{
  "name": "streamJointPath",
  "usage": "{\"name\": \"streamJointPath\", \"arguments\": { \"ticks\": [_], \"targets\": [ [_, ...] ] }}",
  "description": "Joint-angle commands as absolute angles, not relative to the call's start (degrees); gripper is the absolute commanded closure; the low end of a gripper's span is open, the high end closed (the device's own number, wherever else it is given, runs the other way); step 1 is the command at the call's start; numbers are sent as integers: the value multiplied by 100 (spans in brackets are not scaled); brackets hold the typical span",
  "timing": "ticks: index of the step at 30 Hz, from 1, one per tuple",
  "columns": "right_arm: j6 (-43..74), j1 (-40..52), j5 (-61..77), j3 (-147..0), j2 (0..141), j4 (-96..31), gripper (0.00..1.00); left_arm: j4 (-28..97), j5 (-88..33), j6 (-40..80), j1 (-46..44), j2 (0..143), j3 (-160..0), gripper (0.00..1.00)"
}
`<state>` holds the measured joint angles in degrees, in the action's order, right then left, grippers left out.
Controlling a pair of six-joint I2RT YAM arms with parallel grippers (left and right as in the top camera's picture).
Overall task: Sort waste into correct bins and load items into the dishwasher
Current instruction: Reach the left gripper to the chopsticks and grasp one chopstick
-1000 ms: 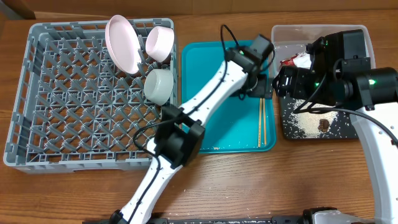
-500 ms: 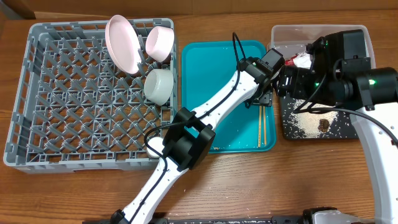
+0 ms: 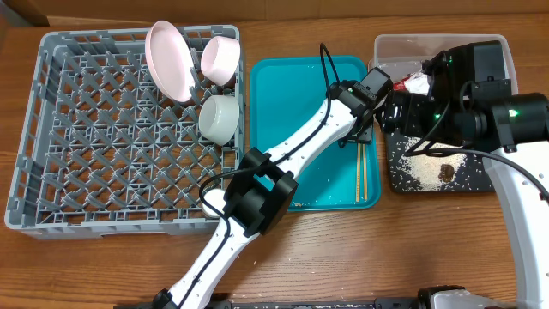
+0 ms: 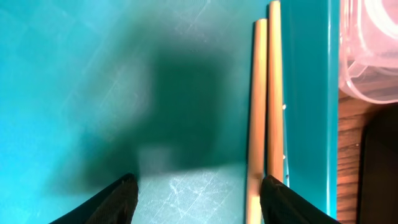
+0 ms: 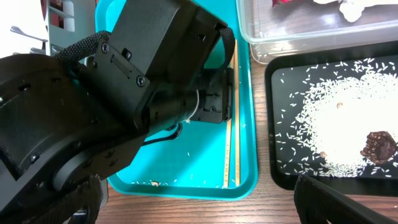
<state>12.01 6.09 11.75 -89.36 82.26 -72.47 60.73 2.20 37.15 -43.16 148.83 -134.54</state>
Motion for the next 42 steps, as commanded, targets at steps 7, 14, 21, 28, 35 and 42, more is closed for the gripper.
{"name": "streamJointPath", "arguments": {
  "ticks": [7,14,21,28,35,42],
  "targets": [
    [1214,624,1140,-9006,8230,-7210,0,6036,185,3682,-4353,15120,-13200,29],
    [1214,624,1140,-9006,8230,-7210,0,6108,211,3476,-4388,15141,-13137,35],
    [1214,624,1140,-9006,8230,-7210,0,5920,220,3474,-4397,15141,-12975,40],
    [1214,624,1140,-9006,8230,-7210,0,5763,757,3492,-4547,15141,-12951,42],
    [1214,624,1140,-9006,8230,-7210,0,5867,963,3516,-4814,15172,-12945,56],
    [1214,624,1140,-9006,8230,-7210,0,6246,939,3881,-4880,15235,-12940,60]
  ]
}}
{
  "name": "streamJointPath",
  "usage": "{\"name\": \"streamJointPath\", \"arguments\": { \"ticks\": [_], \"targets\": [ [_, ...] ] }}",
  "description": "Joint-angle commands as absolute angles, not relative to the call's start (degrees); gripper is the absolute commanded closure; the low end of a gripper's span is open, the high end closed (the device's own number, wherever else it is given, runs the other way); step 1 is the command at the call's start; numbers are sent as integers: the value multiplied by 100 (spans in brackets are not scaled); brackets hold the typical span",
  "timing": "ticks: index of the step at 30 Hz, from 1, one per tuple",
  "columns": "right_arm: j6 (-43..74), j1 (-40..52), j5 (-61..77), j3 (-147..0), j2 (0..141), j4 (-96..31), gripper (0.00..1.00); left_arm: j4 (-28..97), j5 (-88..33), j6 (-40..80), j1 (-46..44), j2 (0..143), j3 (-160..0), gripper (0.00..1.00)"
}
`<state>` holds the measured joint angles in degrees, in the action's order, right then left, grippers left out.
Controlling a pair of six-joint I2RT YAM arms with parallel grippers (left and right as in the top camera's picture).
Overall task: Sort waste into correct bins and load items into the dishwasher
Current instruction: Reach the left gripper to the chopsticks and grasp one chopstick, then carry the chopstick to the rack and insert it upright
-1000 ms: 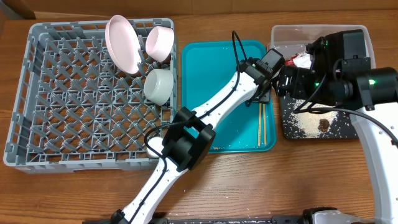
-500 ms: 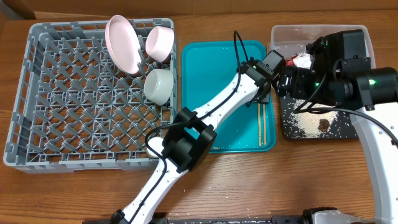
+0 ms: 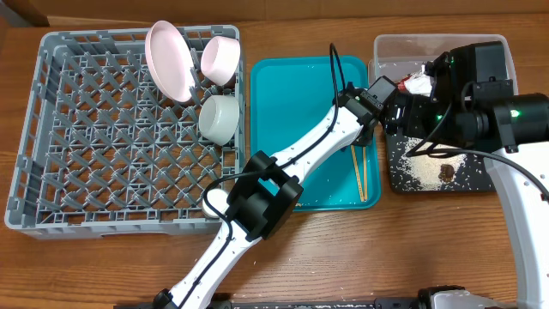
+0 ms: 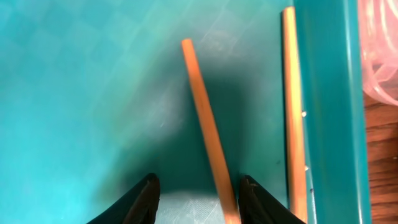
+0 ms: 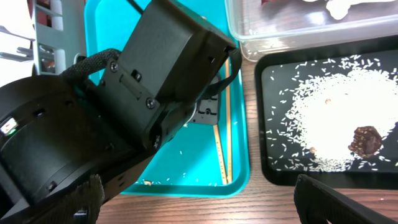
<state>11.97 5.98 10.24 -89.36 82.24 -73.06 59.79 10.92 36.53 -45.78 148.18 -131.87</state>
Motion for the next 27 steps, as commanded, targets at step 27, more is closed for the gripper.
{"name": "streamJointPath", "arguments": {
  "ticks": [27],
  "targets": [
    [1214,624,1140,-9006,8230,-7210,0,7454,786,3385,-3682,15157,-14606,96]
  ]
}}
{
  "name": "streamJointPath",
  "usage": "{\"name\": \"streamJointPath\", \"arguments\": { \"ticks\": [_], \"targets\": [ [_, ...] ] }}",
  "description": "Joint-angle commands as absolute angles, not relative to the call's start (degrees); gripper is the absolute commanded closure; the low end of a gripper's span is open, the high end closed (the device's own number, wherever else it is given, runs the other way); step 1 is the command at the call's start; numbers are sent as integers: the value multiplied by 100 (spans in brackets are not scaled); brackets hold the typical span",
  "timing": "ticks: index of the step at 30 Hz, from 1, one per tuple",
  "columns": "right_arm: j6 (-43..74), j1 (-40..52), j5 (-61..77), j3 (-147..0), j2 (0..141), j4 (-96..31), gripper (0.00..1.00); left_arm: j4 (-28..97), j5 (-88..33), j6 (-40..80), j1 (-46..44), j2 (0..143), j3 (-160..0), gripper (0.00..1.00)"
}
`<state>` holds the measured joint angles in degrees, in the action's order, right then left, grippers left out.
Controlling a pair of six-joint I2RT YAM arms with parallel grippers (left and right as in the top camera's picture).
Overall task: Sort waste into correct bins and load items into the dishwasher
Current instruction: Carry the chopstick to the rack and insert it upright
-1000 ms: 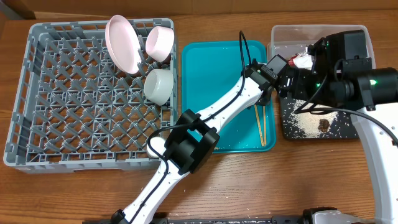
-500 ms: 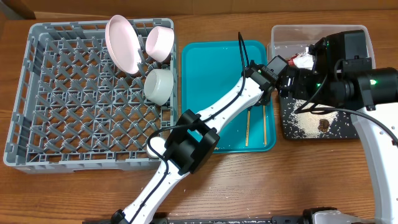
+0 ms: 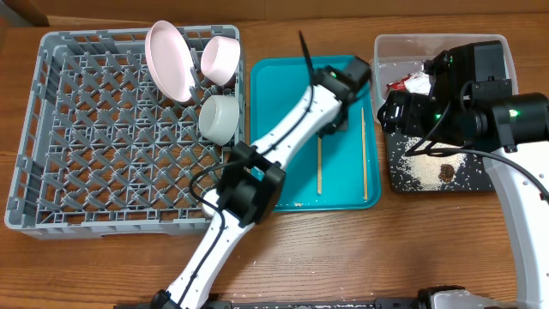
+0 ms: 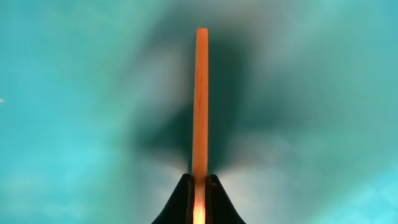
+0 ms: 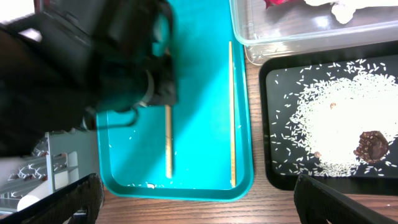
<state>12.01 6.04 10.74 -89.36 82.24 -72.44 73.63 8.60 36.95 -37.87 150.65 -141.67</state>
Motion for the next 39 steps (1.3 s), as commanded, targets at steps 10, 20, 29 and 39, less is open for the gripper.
{"name": "streamJointPath", "arguments": {
  "ticks": [10,20,29,39],
  "targets": [
    [1214,624,1140,-9006,8230,-7210,0,9395,786,2714,-3063,15023,-16916,96],
    [1214,624,1140,-9006,8230,-7210,0,9682,-364,1505,-2300,13732,-17264,96],
    [1214,624,1140,-9006,8230,-7210,0,9682,779,1367,-1474,11424,-14114,96],
    [1214,624,1140,-9006,8230,-7210,0,8611,1562,1022,-687,11063,-11673,96]
  ]
}}
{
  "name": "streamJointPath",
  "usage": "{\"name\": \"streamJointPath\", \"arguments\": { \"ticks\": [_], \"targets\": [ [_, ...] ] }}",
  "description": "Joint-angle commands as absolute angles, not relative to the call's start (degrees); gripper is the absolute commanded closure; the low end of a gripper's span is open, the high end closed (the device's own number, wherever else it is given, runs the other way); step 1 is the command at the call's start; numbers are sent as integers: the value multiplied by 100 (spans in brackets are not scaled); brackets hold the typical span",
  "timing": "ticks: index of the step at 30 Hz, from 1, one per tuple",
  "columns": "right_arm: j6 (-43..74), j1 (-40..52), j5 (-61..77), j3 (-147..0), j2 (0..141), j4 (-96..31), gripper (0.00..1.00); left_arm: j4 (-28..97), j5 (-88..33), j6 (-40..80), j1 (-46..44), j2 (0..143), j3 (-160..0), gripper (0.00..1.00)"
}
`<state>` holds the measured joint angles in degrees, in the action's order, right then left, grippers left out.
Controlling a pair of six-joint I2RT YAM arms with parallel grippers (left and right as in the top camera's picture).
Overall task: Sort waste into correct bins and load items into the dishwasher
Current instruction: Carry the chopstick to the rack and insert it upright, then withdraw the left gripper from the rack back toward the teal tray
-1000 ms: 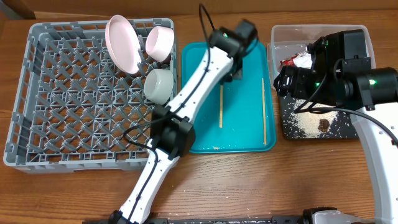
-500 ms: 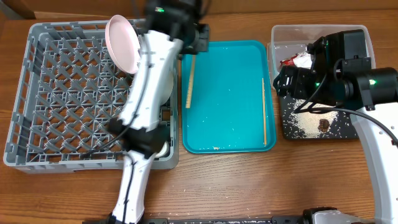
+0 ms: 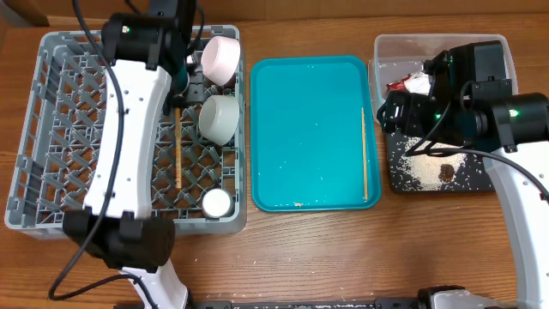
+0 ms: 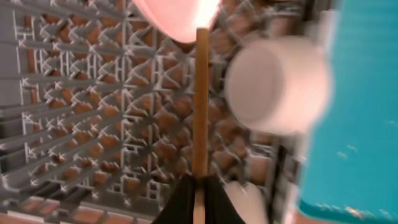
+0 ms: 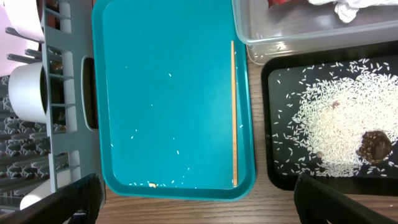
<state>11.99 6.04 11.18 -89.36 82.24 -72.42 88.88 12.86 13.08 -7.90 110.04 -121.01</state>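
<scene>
My left gripper (image 4: 199, 194) is shut on a wooden chopstick (image 4: 200, 102) and holds it over the grey dish rack (image 3: 51, 172), beside the white cup (image 4: 278, 87) and below the pink plate (image 4: 177, 14). From overhead that chopstick (image 3: 177, 146) lies lengthwise above the rack's grid. A second chopstick (image 5: 234, 112) lies along the right edge of the teal tray (image 5: 124, 93). My right gripper (image 5: 199, 204) hangs open above the tray's front edge, holding nothing.
The rack also holds a pink bowl (image 3: 220, 57) and a second white cup (image 3: 216, 202). A black tray (image 5: 283, 155) with scattered rice and a brown lump (image 5: 375, 146) sits right of the teal tray. A clear bin (image 5: 298, 34) with waste stands behind it.
My left gripper has moved from over the teal tray to over the dish rack, with the chopstick still in it. The right arm has not moved.
Two chopsticks lay side by side at the tray's right edge with my left gripper open over them. Then one lay askew between the fingers. Then it was gripped over the tray's middle, and now it is over the rack.
</scene>
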Motion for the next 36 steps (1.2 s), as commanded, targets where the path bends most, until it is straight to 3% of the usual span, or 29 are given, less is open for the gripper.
{"name": "streamJointPath", "arguments": {
  "ticks": [1,9,17,20,27,31,36],
  "targets": [
    [1214,624,1140,-9006,8230,-7210,0,8357,1559,1022,-626,11061,-11454,96],
    [1214,624,1140,-9006,8230,-7210,0,6899,1549,327,-320,11063,-9998,96],
    [1214,624,1140,-9006,8230,-7210,0,6263,1511,235,-298,11067,-9273,96],
    [1214,624,1140,-9006,8230,-7210,0,6285,1216,283,-298,11059,-9299,84],
    [1214,624,1140,-9006,8230,-7210,0,6735,438,860,-303,11054,-10127,31],
    [1214,624,1140,-9006,8230,-7210,0,7251,412,989,-318,11054,-10836,28],
    [1214,624,1140,-9006,8230,-7210,0,7806,-150,991,-620,11050,-11705,35]
  ]
}}
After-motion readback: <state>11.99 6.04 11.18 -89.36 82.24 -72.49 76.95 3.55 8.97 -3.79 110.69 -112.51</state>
